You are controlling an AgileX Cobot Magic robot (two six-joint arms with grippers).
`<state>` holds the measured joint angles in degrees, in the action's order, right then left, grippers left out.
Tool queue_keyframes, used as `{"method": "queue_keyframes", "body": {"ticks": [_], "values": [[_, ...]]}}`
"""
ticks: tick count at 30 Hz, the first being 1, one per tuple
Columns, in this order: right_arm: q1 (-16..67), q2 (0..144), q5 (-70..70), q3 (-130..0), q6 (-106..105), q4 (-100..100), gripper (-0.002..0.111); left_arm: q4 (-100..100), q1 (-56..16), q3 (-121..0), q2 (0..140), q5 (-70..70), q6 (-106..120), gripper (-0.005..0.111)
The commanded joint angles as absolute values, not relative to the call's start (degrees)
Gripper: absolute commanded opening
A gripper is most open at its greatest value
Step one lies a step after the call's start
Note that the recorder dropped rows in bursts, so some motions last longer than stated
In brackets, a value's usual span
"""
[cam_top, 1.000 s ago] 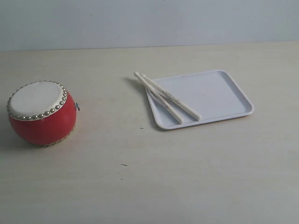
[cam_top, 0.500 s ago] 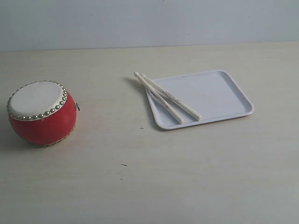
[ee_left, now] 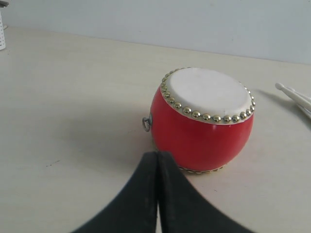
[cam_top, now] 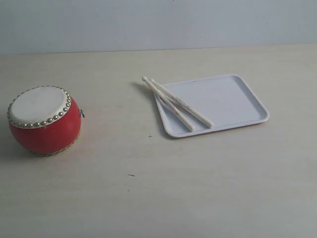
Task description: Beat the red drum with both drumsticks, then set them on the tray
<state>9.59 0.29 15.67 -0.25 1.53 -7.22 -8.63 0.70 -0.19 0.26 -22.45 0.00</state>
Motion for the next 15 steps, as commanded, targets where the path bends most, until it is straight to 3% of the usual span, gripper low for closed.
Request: {"method": "queue_keyframes", "body": {"ticks": [1,15], "values": [[9.3,0.0,14.6,0.0,1.5,-7.2,0.000,-8.5,0.6,0.0,0.0,-21.7,0.0,0.000],[5.5,0.0,14.6,0.0,1.6,-8.7,0.000,-8.5,0.6,0.0,0.0,-21.7,0.0,0.000]]}}
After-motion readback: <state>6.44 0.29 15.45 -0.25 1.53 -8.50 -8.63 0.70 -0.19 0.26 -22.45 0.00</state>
